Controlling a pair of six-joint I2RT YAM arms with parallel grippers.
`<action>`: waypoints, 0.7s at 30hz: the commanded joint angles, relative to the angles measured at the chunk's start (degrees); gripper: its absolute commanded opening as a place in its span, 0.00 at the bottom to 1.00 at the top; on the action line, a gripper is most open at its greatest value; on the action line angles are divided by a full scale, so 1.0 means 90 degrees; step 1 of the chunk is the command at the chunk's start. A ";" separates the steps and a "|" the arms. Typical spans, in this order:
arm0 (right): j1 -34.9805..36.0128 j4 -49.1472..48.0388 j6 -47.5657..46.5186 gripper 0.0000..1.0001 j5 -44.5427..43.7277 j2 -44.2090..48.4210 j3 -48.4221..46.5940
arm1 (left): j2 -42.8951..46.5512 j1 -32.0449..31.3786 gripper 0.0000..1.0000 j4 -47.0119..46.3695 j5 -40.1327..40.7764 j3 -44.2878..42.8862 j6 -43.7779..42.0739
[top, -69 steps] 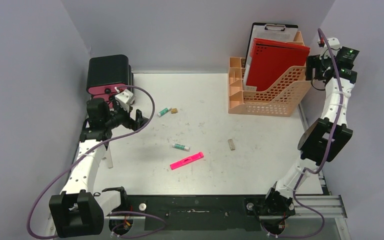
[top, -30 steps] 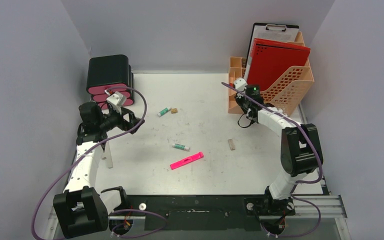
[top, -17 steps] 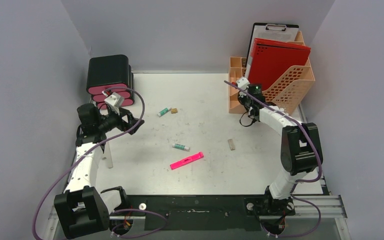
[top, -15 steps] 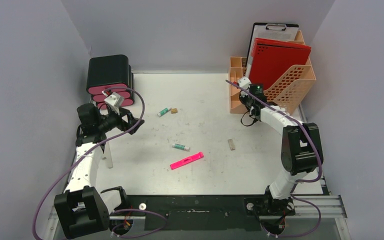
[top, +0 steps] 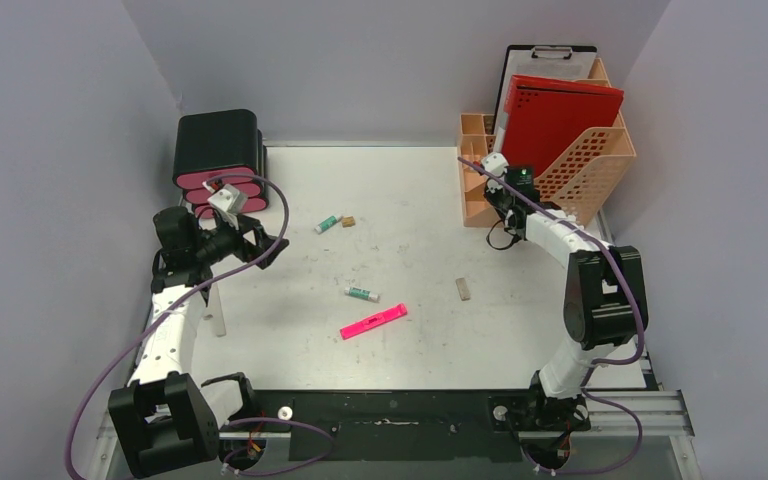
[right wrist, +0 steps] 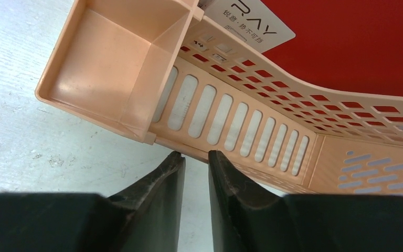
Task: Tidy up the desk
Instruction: Move the storage box to the center of the board.
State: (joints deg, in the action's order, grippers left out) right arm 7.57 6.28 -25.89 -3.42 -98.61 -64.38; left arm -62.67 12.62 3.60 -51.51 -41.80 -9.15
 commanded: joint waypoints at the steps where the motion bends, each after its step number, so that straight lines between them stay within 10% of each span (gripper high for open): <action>1: -0.0172 0.0235 0.0098 0.28 -0.0267 0.0086 -0.0204 | 0.0113 0.0110 0.96 -0.0302 -0.0092 -0.0068 0.0079; 9: 0.0004 0.1110 -0.0301 0.75 0.1435 0.1741 -0.0599 | 0.0169 0.0121 0.96 -0.0039 0.1174 -0.0418 -0.0062; 21: 0.0086 0.1297 -0.0401 0.88 0.4956 0.4105 0.0266 | -0.1047 0.0154 0.96 0.0379 0.3887 -0.2013 0.0161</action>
State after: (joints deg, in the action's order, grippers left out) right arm 7.97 17.76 -28.97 28.01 -63.94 -65.65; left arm -66.67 13.26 5.15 -26.46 -50.76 -9.45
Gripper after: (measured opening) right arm 0.877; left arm 0.963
